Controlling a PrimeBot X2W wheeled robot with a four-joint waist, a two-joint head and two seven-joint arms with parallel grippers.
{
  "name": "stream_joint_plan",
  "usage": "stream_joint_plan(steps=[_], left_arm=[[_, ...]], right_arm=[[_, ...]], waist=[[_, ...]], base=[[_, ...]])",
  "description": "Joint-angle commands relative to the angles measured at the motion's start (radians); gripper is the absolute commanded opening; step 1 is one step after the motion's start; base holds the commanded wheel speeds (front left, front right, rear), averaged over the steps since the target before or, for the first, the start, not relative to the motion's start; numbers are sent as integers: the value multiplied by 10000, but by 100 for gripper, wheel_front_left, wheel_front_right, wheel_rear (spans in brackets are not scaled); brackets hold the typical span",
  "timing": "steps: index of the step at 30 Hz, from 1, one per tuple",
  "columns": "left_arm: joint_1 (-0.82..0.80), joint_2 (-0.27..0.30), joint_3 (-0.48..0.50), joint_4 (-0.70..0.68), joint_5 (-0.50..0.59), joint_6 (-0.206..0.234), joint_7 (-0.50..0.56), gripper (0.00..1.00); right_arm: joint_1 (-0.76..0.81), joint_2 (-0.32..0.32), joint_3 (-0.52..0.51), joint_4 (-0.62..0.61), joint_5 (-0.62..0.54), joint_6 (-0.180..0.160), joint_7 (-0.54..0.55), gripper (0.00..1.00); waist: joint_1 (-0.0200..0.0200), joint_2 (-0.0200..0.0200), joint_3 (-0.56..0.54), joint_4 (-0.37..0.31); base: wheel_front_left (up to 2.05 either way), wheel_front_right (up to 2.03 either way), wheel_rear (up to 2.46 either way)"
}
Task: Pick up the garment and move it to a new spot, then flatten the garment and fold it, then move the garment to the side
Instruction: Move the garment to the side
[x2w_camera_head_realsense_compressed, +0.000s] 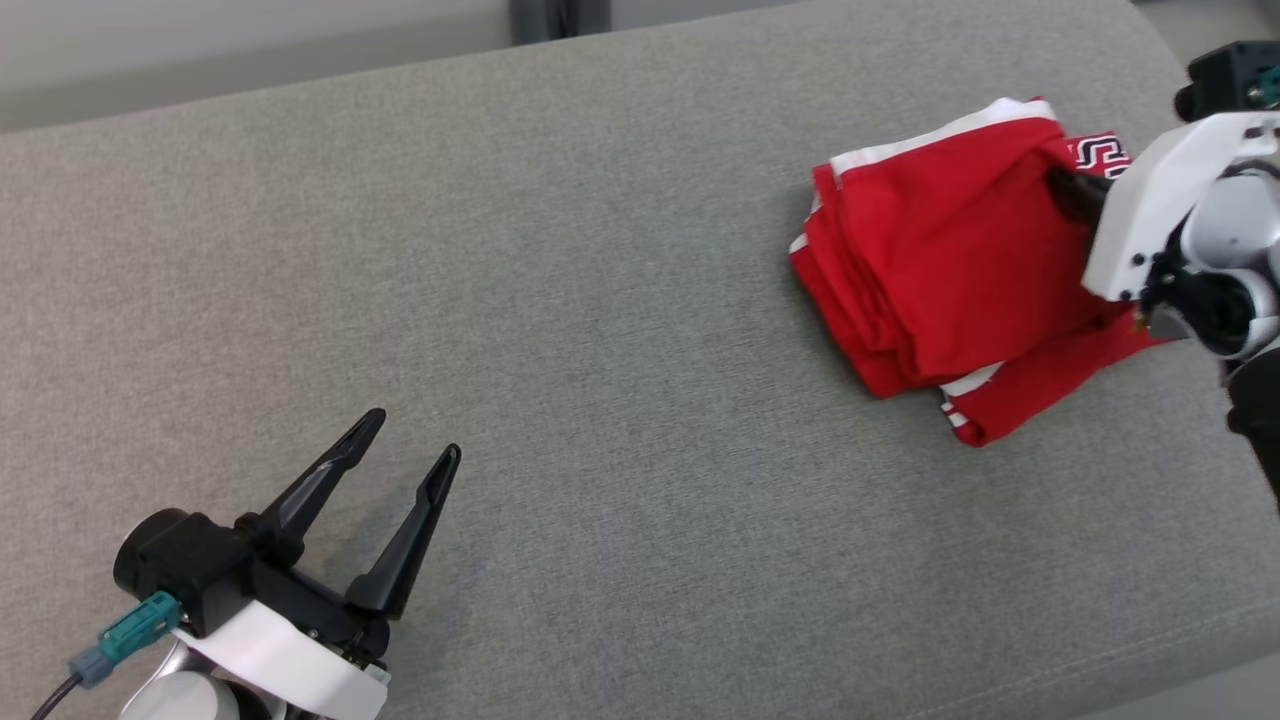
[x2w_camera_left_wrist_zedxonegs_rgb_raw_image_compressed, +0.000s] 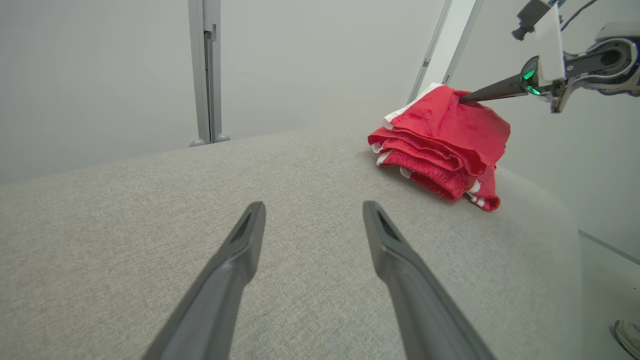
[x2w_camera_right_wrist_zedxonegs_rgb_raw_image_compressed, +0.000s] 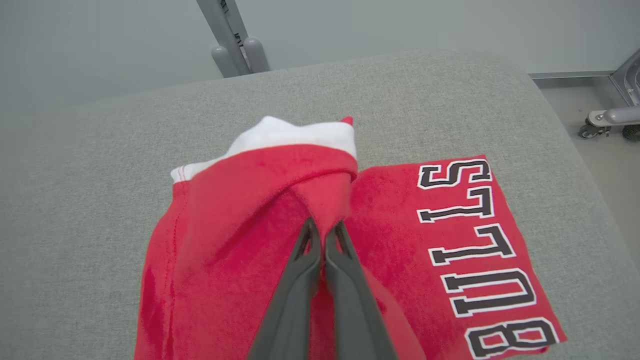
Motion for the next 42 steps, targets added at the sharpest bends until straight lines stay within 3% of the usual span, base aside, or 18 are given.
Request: stream_joint_plan(steps=[1,6,11,13,14,21,28,42], left_arm=[[-210,89,46,-26,-46,-40,-53,100],[-256,170,60,-21,-98,-90,-115,100],[-398,158,-15,49,-114,-117,-147,100],[-453,152,-34,75,-122,-124,-142,100],[-469,151,-41,86,-117,-131,-149,100],[-434,74,-63,282,-191,-102,-207,100],[-248,-153,-1,446,-217,86,-323,100],[623,-371,1399,721,-522,929,-506,100]], right_arm=[[-114,-108,-113,88,-129,2,132,0],[-533,-329,-784,661,-1754,2,295,0],[-666,-16,-1388,1257,-3193,2,138,0],[-649,118,-1714,1511,-3698,2,101,48],[-653,190,-1874,1619,-3927,2,51,100],[-488,662,-2896,1813,-5172,2,-819,100],[-130,948,-3233,1191,-5834,2,-1740,100],[3097,1452,-3345,-2611,-4833,3,-3530,100]], waist=[[0,0,175,160],[0,0,415,298],[0,0,496,374],[0,0,495,407],[0,0,492,428],[0,0,214,472],[0,0,-494,412],[0,0,-2256,885]], base=[[0,0,0],[0,0,0],[0,0,0],[0,0,0],[0,0,0],[0,0,0],[0,0,0],[0,0,0]])
